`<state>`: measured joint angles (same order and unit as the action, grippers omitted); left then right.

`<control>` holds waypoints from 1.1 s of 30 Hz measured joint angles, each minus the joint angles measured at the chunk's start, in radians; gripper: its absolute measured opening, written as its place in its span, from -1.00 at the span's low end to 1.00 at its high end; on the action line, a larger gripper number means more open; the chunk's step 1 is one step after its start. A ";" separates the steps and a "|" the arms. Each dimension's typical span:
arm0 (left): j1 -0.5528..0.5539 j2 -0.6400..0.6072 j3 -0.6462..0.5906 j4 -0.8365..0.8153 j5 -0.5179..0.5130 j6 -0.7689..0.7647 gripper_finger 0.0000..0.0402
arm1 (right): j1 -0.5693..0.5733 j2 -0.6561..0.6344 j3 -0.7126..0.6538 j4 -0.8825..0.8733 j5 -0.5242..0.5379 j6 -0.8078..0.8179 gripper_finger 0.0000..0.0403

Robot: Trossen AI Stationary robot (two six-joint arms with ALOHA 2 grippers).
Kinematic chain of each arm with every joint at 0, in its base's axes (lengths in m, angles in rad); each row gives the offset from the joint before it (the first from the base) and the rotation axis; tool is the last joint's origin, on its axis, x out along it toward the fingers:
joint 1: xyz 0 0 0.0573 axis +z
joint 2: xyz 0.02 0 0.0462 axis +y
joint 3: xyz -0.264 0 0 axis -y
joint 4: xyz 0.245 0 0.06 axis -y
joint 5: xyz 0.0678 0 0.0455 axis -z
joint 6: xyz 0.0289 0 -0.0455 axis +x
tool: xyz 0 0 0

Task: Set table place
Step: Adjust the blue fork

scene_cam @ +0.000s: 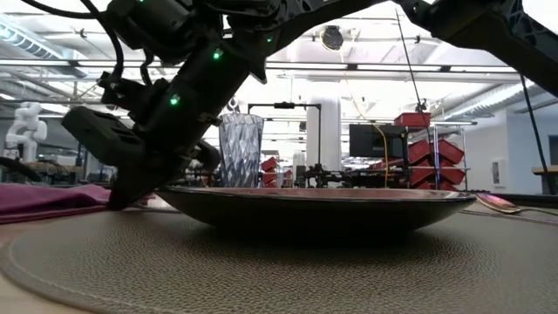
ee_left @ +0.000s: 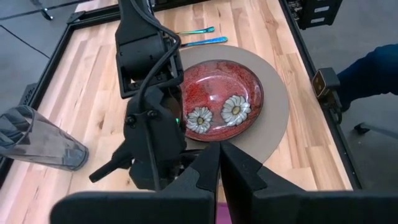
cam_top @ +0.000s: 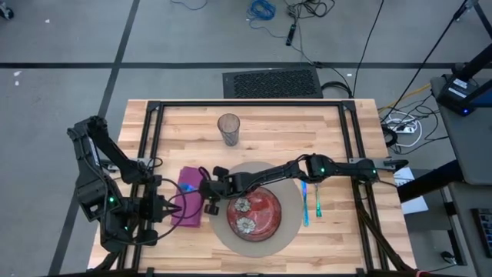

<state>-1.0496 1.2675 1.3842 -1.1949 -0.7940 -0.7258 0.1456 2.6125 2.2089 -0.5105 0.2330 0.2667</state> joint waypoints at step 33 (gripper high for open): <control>0.000 -0.086 0.000 -0.132 -0.189 -0.128 -1.00 | 0.140 -0.130 0.000 -0.139 0.262 -0.012 -1.00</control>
<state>-1.0496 1.1814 1.3842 -1.3270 -0.9835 -0.8538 0.2851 2.4824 2.2093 -0.6491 0.4954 0.2545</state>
